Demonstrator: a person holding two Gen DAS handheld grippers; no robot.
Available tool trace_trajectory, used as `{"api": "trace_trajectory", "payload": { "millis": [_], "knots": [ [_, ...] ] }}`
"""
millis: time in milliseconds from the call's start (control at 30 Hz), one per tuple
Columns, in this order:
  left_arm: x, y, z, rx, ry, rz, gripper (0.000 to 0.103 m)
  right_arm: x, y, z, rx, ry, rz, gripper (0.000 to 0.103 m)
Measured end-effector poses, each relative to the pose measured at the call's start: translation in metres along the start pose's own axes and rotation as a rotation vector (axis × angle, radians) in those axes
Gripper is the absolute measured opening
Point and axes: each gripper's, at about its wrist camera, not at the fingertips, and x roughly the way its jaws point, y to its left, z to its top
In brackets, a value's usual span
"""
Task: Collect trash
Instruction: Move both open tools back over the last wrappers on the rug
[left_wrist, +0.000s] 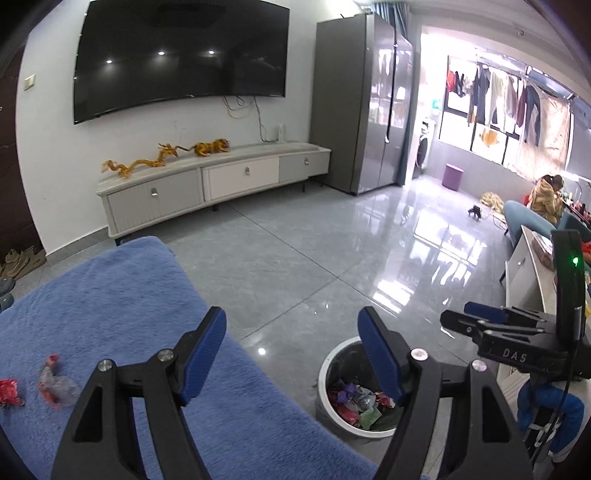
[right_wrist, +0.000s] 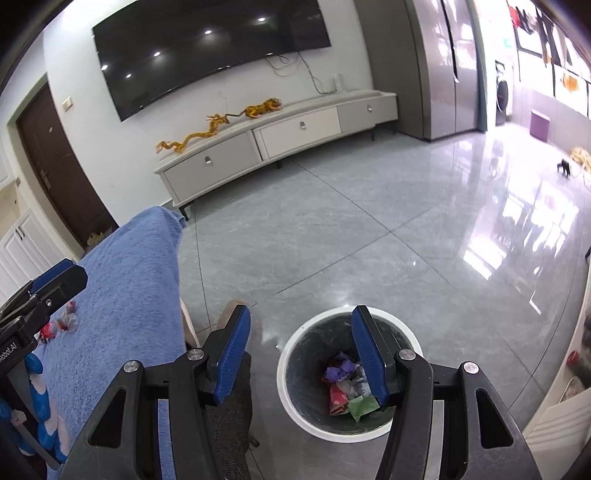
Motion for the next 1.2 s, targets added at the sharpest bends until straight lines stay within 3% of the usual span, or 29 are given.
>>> {"api": "trace_trajectory", "payload": {
  "millis": [433, 667, 933, 1200],
  "knots": [
    [-0.058, 0.050, -0.014, -0.093, -0.080, 0.039, 0.073, -0.042, 0.063, 0.016, -0.125, -0.058, -0.008, 0.056],
    [-0.070, 0.085, -0.033, -0.181, -0.074, 0.071, 0.073, -0.052, 0.107, 0.020, -0.212, -0.070, 0.007, 0.057],
    [-0.077, 0.173, -0.067, -0.304, -0.056, 0.185, 0.073, -0.041, 0.164, 0.029, -0.322, -0.051, 0.054, 0.058],
    [-0.109, 0.273, -0.087, -0.287, -0.074, 0.305, 0.076, 0.000, 0.239, 0.029, -0.429, 0.011, 0.177, 0.058]
  ]
}}
